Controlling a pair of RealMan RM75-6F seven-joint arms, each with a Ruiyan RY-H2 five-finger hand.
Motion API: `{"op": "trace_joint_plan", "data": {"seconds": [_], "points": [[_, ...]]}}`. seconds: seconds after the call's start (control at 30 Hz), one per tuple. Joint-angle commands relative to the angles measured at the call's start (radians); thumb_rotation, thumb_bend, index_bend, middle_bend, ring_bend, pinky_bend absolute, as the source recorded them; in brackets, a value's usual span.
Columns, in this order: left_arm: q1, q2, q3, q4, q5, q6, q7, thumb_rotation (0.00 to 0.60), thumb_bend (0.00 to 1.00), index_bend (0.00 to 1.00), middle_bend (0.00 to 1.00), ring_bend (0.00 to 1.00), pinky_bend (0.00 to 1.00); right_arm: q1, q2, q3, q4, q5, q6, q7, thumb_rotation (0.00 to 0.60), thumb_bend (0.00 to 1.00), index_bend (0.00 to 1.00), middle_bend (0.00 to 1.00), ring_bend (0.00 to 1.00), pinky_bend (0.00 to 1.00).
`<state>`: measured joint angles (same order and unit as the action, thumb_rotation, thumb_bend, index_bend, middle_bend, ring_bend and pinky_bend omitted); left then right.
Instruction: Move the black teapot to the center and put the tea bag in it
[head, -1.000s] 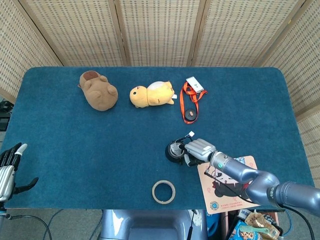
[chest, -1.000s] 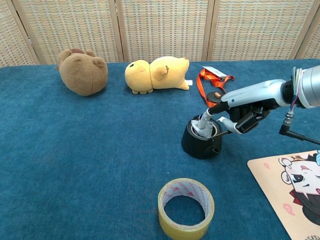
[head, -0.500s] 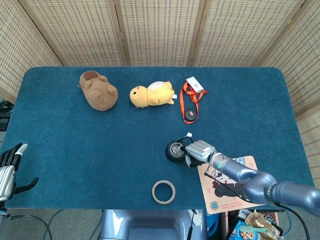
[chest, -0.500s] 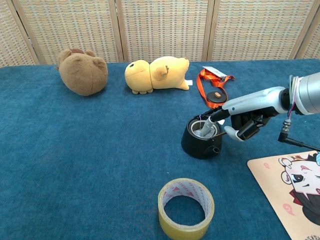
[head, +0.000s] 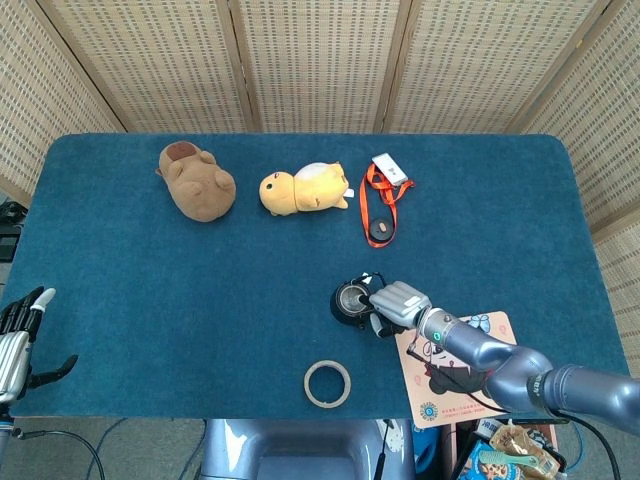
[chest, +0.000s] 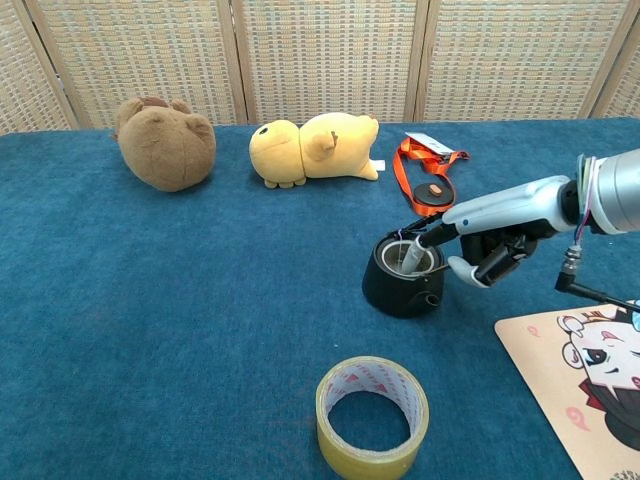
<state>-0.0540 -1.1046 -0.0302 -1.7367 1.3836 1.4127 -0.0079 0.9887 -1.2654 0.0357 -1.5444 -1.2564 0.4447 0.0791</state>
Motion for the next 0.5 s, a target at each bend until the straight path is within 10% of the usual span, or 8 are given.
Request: {"op": "trace_joint_plan", "data": {"seconds": [0.03, 0.5], "points": [[0.000, -0.001, 0.000, 0.002, 0.001, 0.000, -0.002, 0.600, 0.26, 0.00, 0.00, 0.00, 0.00, 0.001, 0.019, 0.008, -0.027, 0.017, 0.012, -0.011, 0.345, 0.94, 0.19, 1.00, 1.00, 1.00], [0.008, 0.000, -0.010, -0.002, 0.002, 0.032, 0.014, 0.600, 0.26, 0.00, 0.00, 0.00, 0.00, -0.096, 0.137, 0.053, -0.160, -0.001, 0.215, 0.007, 0.343, 0.94, 0.19, 0.95, 1.00, 1.00]]}}
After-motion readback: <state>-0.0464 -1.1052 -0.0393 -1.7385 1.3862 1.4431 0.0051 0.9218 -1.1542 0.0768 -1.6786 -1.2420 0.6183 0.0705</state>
